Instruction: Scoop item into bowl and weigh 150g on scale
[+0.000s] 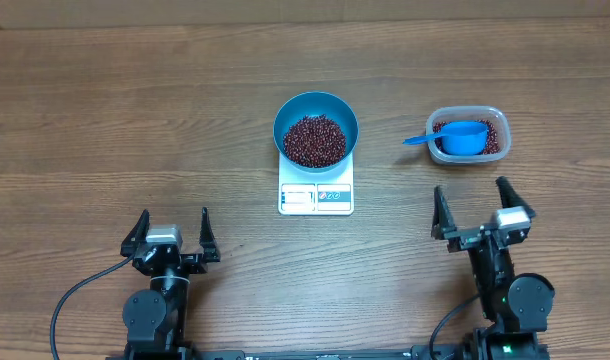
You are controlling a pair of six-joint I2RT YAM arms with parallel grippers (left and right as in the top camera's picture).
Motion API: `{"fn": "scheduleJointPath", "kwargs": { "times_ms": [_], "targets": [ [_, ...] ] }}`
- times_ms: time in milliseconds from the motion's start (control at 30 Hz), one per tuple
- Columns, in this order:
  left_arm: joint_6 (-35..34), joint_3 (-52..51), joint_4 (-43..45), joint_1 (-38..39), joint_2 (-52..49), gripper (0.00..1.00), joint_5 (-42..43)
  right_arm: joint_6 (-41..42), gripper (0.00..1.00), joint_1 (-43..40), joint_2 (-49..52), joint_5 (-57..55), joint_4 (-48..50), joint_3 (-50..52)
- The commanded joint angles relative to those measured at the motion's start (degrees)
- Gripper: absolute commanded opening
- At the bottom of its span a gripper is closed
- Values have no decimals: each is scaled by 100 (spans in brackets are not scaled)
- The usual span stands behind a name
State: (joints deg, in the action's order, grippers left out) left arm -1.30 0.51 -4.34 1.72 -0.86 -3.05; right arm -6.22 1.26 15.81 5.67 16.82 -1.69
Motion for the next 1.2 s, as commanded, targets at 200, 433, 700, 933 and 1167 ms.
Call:
{"fn": "scheduleJointPath", "kwargs": {
  "times_ms": [200, 433, 700, 933, 1167],
  "targets": [
    [92, -24, 7, -57, 61, 99, 28, 13, 100, -201, -929, 177, -1095, 122],
    [92, -24, 7, -57, 61, 100, 28, 13, 100, -509, -1569, 415, -1982, 122],
    [92, -24, 7, -57, 61, 99, 28, 13, 100, -557, -1567, 448, -2090, 122],
    [90, -24, 7, -57, 61, 100, 31, 13, 100, -557, -1567, 422, -2103, 122],
    [92, -24, 7, -57, 61, 100, 28, 15, 100, -557, -1567, 348, -2107, 122]
  ]
}}
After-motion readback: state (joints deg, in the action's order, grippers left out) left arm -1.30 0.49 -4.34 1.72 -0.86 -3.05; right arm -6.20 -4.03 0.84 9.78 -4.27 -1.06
